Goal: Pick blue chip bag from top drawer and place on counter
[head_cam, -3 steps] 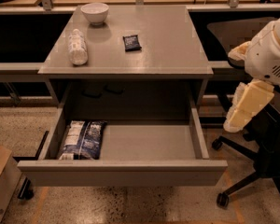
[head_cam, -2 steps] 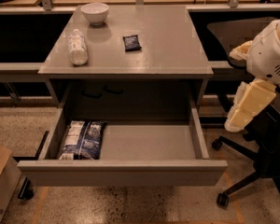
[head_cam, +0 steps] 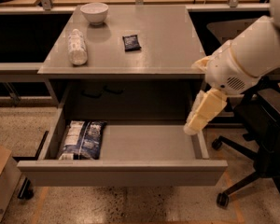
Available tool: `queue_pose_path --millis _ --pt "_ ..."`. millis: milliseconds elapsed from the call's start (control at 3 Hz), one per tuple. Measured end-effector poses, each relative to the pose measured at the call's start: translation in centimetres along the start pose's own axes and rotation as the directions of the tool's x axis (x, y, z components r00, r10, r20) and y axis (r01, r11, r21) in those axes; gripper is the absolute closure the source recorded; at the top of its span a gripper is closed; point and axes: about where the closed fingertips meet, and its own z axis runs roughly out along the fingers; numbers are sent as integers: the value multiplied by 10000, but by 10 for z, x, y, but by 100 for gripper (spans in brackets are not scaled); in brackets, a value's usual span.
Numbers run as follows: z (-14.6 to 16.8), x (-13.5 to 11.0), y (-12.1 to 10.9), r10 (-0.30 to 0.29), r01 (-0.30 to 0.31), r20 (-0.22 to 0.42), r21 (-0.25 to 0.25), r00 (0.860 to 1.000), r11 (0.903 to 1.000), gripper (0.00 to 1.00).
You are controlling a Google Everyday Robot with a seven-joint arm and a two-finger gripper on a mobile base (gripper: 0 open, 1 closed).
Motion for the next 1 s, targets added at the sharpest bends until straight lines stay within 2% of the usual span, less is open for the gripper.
queue_pose_path --millis 333,667,1000 --pt "51 -20 4 74 -34 576 -689 9983 9976 0" --pt "107 -52 1 99 52 1245 -1198 9922 9928 0" --pt "107 -52 1 97 53 1246 -1198 9922 9928 0"
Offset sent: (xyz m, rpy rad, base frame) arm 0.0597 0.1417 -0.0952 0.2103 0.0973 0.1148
